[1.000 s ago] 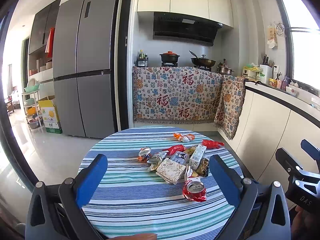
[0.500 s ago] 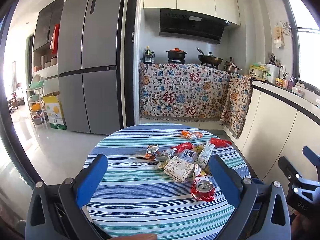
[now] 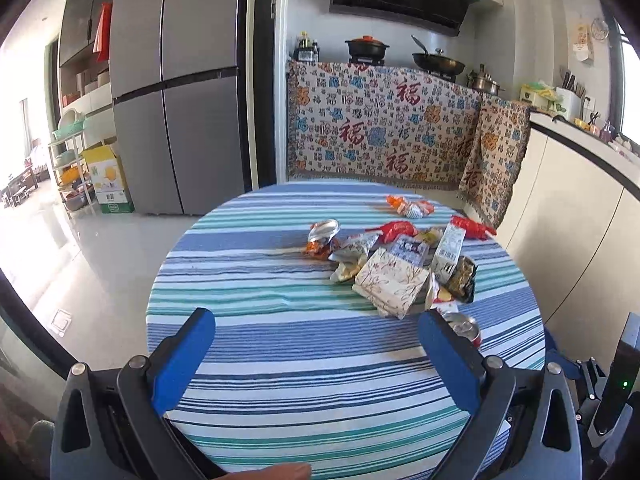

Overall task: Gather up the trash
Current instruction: 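Lower the right tool onto the crushed red can and close it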

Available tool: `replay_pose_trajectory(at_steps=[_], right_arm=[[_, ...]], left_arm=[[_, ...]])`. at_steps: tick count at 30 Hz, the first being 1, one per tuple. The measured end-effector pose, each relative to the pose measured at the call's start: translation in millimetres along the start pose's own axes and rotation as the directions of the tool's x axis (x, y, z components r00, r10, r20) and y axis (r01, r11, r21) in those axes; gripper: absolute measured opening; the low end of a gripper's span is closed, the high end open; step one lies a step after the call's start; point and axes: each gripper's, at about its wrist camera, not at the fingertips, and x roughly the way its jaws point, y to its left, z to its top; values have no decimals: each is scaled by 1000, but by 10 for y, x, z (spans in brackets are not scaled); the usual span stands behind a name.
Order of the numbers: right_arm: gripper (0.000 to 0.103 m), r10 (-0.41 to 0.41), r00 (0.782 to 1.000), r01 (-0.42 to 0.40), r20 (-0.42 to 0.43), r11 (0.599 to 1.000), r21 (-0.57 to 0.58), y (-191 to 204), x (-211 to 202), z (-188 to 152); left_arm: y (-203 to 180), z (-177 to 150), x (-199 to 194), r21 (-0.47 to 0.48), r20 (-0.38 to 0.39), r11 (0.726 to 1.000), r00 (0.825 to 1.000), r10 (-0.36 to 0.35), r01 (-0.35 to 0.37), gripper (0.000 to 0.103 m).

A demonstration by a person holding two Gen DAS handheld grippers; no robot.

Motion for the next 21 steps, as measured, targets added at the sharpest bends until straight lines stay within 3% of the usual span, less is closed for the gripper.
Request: replay_pose_trajectory(at_steps=[6,13,18,19,21], right_arm=[[103,55,997,-55,-48,998,-3,83,377,2],[101,90,991,-91,-95,996,-1,208,813,240],[76,93,990,-92,-109,996,15,171,938,336],[61,95,989,-94,-111,995,20,143,955,337],[62,83,991,-81,-104,996,22,78,914,315]], left_arm=[[23,-268,442,16,-125,1000,992,15,-13,103],[49,-444,718,21,-207,1000,978,22,-18,103],[10,-516,837,38,-247,999,969,29,-21,103],[-5,-527,860,42,-254,999,967,31,-21,103],[-39,-540,910,52,-265,998,964,31,-18,103]])
